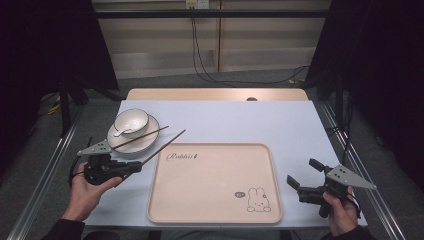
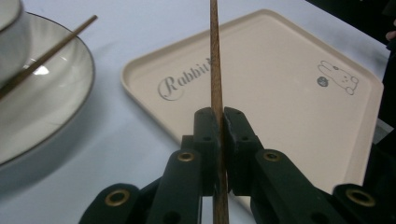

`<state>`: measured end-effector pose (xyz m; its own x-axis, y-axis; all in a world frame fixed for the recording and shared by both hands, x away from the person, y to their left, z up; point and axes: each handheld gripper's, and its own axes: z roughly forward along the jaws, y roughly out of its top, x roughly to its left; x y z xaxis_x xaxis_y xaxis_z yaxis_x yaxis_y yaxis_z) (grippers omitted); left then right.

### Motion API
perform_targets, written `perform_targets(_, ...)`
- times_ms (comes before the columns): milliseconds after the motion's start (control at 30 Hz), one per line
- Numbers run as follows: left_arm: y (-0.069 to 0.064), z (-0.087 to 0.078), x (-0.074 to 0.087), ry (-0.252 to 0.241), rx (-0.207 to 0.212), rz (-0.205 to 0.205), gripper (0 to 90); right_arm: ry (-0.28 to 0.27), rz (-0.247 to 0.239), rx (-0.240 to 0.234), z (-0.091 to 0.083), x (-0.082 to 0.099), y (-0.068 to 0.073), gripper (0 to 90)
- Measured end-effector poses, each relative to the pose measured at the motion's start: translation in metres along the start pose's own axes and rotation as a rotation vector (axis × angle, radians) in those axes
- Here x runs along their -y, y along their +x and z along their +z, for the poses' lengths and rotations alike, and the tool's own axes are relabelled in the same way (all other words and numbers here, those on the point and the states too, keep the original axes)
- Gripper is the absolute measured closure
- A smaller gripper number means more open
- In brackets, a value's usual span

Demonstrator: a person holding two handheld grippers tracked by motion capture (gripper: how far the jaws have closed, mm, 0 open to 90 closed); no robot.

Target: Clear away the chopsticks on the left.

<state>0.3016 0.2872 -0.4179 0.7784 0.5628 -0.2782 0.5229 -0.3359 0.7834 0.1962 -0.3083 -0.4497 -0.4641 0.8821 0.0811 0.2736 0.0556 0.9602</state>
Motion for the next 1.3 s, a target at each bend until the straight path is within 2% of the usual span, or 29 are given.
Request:
perform_targets(100, -0.008, 0.004, 0.002, 0.001, 0.003, -0.009, 84.6, -0.003, 0.001, 0.009, 0.0, 0.0, 0.0, 0.4)
perform_targets(167, -0.015, 0.006, 0.004, 0.0, -0.012, -0.045, 84.6, 0.0, 0.005, 0.006, 0.0, 0.0, 0.0, 0.3)
perform_targets(233, -0.02, 0.008, 0.005, 0.002, -0.033, -0.046, 84.7, 0.002, 0.001, 0.003, 0.001, 0.0, 0.001, 0.4)
perform_targets(333, -0.028, 0.013, 0.006, 0.007, -0.055, -0.068, 84.7, 0.0, 0.002, 0.005, 0.001, 0.0, 0.001, 0.3)
perform_targets(433, -0.037, 0.018, 0.007, 0.01, -0.058, -0.094, 84.8, -0.001, 0.008, 0.008, 0.001, 0.0, 0.002, 0.3)
perform_targets(467, -0.041, 0.021, 0.007, 0.011, -0.063, -0.09, 84.8, -0.002, 0.004, 0.009, 0.001, 0.0, 0.001, 0.3)
perform_targets(600, -0.053, 0.026, 0.007, 0.012, -0.102, -0.102, 84.7, 0.001, 0.006, 0.004, 0.001, 0.0, 0.002, 0.3)
perform_targets(700, -0.062, 0.031, 0.007, 0.006, -0.132, -0.137, 84.6, -0.003, 0.001, 0.007, 0.001, 0.0, 0.001, 0.3)
perform_targets(833, -0.066, 0.036, 0.01, 0.005, -0.179, -0.196, 84.6, 0.0, 0.004, 0.005, 0.001, 0.0, 0.002, 0.3)
perform_targets(933, -0.067, 0.042, 0.013, 0.013, -0.239, -0.224, 84.5, 0.002, 0.005, 0.002, 0.001, 0.0, 0.002, 0.3)
perform_targets(1000, -0.068, 0.046, 0.015, 0.024, -0.259, -0.241, 84.6, 0.001, 0.004, 0.007, 0.001, 0.0, 0.003, 0.3)
perform_targets(1133, -0.071, 0.055, 0.02, 0.093, -0.286, -0.239, 84.6, -0.006, 0.005, 0.007, 0.001, 0.0, 0.002, 0.3)
perform_targets(1300, -0.069, 0.061, 0.023, 0.119, -0.309, -0.263, 84.6, 0.0, 0.003, -0.001, 0.001, 0.0, 0.002, 0.3)
